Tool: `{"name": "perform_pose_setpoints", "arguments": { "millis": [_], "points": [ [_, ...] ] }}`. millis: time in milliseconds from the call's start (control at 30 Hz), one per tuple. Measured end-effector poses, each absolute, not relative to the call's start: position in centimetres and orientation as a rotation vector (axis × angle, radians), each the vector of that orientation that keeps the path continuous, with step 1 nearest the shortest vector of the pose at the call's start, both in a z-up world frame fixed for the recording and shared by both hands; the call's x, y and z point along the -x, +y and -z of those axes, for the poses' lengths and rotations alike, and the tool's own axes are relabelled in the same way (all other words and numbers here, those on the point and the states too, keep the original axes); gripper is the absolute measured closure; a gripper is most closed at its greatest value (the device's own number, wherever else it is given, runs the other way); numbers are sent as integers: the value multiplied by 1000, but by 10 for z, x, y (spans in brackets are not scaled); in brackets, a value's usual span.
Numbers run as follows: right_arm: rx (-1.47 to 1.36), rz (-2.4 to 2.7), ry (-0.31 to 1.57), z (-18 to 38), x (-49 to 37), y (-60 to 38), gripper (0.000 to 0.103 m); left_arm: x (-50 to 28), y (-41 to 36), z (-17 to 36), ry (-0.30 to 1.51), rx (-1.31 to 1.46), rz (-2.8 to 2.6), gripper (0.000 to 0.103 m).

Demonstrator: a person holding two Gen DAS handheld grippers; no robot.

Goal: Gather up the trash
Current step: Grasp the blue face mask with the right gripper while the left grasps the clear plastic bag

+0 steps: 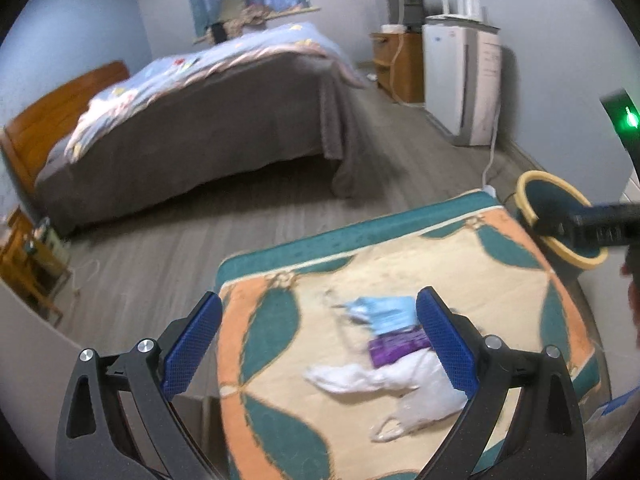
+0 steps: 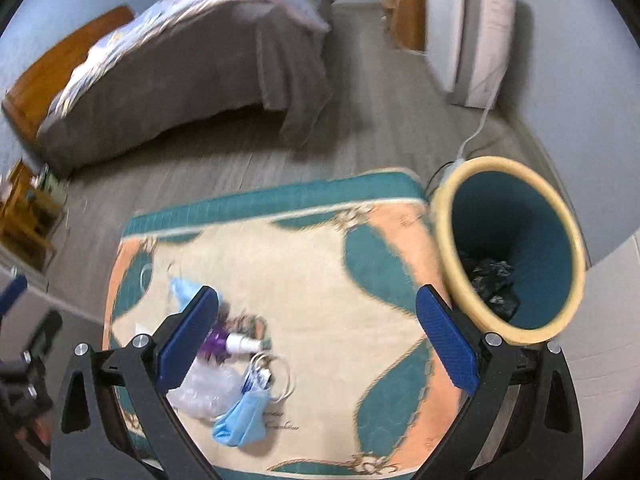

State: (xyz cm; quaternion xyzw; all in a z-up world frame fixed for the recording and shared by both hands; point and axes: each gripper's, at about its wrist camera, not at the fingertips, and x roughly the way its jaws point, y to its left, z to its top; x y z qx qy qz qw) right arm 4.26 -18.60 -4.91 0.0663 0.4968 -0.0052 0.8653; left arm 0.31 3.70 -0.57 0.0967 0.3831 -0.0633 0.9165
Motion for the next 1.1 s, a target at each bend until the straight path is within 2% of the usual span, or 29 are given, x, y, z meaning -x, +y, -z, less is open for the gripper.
{"name": "perform_pose_setpoints", "arguments": {
  "millis": [200,267,333,367,433,467,567,600,633,667,733,800,1000,1067,1100],
  "points": [
    [-106,-35,1117,72,-24,-151,6,-20,59,16,821,-130,104,6],
    [-48,-50,1145,81,-17,-139,9,-25,60,20,836,-138,104,6],
    [-44,-90,1186,93,-11,-132,21,-31,61,23,854,-144,100,6],
    [-54,-98,1203,99,-9,-131,23,-34,62,24,859,-139,102,6],
    [-86,-113,1238,108,-5,-130,37,-39,63,24,868,-116,103,6],
    [-119,-130,1277,117,-3,-129,39,-40,62,23,871,-102,108,6],
    [-184,-159,1364,140,0,-126,59,-39,57,25,881,-100,137,6],
    [-201,-166,1380,144,1,-125,74,-38,54,27,889,-102,150,6],
    [-215,-172,1389,146,2,-124,84,-37,52,28,895,-104,160,6],
    [-213,-173,1391,146,1,-124,85,-36,50,30,902,-109,169,6],
    [-205,-156,1362,138,-1,-127,94,-33,45,35,921,-118,190,6],
    [-224,-136,1328,128,-6,-136,97,-31,41,41,944,-114,216,6],
    [-171,-110,1172,86,-21,-162,97,-22,12,64,1046,-126,331,10],
    [-188,-102,1145,79,-24,-170,97,-19,2,71,1076,-129,374,17],
    [-197,-99,1136,77,-26,-174,97,-16,-7,78,1106,-149,406,24]
  ]
}}
